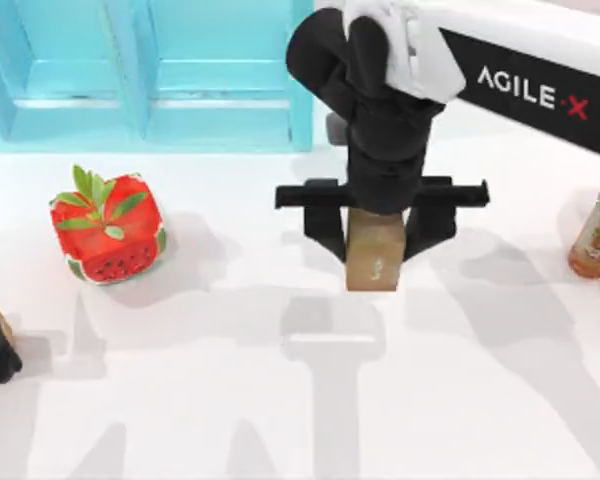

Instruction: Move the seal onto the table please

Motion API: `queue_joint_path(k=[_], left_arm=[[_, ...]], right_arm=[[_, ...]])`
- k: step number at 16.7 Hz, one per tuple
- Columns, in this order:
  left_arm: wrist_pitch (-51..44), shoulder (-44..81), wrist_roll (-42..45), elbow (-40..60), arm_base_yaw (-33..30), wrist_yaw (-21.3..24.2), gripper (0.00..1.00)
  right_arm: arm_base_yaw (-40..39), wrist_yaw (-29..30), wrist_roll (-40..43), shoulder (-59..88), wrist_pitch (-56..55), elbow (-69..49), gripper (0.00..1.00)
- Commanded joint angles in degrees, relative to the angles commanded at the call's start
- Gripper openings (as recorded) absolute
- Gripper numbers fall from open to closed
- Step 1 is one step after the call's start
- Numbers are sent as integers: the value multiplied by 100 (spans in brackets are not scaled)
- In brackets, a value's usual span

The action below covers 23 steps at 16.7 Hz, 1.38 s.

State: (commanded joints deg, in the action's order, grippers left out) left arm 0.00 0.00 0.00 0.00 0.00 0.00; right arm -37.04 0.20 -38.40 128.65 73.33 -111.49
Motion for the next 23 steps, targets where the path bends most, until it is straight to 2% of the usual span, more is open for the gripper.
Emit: queue_joint_path(k=[2,7,13,17,23], left_arm=[[0,0,0,0,0,0,100],[0,0,0,0,0,0,100],[0,0,0,0,0,0,100],[0,0,0,0,0,0,100],[0,0,0,0,0,0,100]], right_arm=[[-236,11,-234,230,-88,-192,0],[-243,-2,-266,249,-110,-169,0],[-268,13,-268,419,-964,481,0],[-269,15,-269,430,-1002,516,0],[-269,15,-269,430,-1002,516,45]])
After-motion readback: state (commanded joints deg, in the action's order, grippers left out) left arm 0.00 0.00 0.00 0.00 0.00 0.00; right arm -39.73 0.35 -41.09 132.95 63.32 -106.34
